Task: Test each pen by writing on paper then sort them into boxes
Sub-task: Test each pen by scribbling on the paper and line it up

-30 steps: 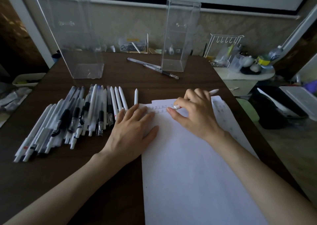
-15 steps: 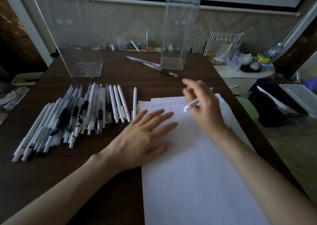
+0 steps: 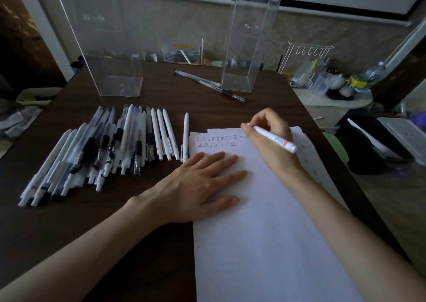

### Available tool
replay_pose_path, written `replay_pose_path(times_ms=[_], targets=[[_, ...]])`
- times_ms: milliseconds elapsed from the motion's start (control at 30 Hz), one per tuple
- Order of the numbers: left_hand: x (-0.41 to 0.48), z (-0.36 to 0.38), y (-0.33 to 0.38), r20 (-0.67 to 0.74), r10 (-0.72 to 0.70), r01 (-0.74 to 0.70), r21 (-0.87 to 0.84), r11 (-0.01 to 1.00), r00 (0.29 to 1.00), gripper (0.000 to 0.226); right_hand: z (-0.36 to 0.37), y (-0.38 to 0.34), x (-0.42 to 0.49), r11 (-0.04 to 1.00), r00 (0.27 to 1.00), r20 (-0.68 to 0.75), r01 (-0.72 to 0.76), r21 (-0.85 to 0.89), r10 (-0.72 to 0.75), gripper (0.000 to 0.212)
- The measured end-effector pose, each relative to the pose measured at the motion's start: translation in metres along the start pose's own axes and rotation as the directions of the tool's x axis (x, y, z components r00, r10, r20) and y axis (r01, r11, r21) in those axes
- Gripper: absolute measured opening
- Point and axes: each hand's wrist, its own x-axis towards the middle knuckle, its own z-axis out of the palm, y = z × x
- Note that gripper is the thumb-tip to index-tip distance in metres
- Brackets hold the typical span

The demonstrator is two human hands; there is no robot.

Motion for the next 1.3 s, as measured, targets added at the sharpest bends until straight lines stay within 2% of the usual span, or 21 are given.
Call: replay_pose_path(times_ms=[100,200,567,1100,1300], targets=[[0.000,-0.001,0.001,0.003,0.000,0.000,-0.004,1.000,1.000,0.064,0.006,0.004,0.006,0.993,0.991,0.056,-0.121,0.000,0.121,0.027],[0.000,-0.002,0.002,-0.010,-0.003,0.002,-0.013,1.000,1.000,0.064,0.008,0.004,0.016,0.987,0.986,0.054,-0.156,-0.048,0.158,0.038],[0.000,-0.001,-0.001,-0.039,0.002,-0.005,-0.059,0.998,0.999,0.062,0.015,0.013,0.020,0.981,0.991,0.047,-0.119,-0.156,0.128,0.031],[0.000,0.000,-0.003,-0.038,-0.006,0.003,-0.058,0.998,0.999,0.064,0.014,0.013,0.019,0.984,0.993,0.039,-0.108,-0.142,0.114,0.032],[0.000,-0.001,-0.003,-0.042,0.001,-0.004,-0.069,0.998,0.999,0.063,0.013,0.013,0.018,0.984,0.990,0.081,-0.104,-0.142,0.116,0.032]])
